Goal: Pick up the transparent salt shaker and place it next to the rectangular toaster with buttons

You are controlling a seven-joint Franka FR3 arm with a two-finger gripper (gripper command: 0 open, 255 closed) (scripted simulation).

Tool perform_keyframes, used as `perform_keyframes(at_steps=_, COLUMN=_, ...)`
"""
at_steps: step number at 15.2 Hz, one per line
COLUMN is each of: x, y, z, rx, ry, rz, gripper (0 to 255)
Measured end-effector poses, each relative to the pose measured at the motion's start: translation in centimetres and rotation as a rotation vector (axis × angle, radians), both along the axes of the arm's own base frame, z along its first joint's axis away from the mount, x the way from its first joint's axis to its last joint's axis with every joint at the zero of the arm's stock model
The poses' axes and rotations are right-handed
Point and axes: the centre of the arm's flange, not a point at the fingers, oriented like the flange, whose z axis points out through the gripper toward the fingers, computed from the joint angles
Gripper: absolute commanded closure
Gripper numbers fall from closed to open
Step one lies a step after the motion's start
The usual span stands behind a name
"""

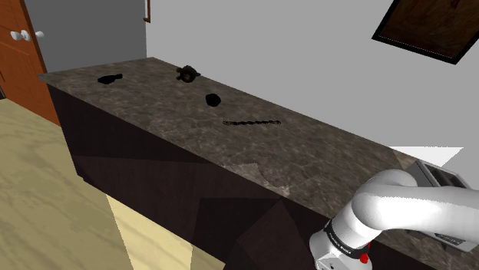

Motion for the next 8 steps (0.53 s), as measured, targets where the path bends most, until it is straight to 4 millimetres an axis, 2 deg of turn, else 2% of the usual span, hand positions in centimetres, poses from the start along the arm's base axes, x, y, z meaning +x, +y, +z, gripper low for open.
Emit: perform_keyframes(at_steps=8, x=0.0, y=0.2, z=-4.2, rx=0.0, ry=0.0, rz=0.0, gripper=255)
